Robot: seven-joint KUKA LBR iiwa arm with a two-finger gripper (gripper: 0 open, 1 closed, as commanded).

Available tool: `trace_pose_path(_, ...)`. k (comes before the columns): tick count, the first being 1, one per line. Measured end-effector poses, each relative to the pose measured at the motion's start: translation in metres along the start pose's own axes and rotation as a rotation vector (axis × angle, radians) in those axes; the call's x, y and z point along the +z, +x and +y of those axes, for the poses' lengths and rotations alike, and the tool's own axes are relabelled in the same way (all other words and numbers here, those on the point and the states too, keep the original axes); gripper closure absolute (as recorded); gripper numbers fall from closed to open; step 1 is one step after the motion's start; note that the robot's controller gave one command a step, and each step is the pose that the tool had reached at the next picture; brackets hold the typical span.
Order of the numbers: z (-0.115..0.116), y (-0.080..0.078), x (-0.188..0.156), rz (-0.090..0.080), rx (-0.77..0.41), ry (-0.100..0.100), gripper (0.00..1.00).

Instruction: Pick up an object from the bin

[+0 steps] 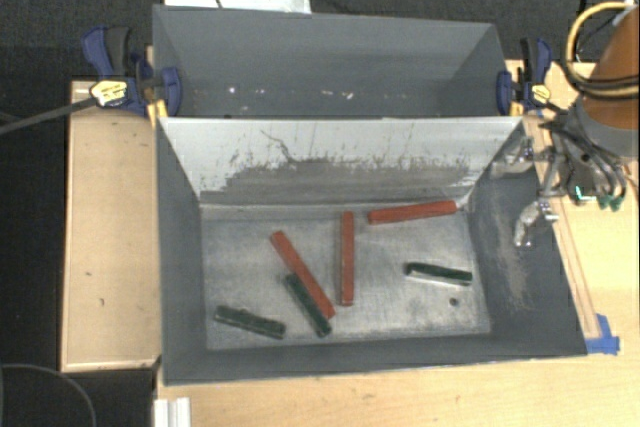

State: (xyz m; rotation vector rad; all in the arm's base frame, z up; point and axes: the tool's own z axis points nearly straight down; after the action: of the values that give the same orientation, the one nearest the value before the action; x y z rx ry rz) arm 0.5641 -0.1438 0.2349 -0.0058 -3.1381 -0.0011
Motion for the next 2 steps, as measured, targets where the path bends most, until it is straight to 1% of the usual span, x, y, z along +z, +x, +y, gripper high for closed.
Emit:
trace_pose_path(1, 0.001, -0.002, -0.004, -0.008, -0.003, 0.002, 0.00)
trace_pose_path(2, 0.005, 0.010, 0.047, -0.013, -0.048, 0.003, 0.00)
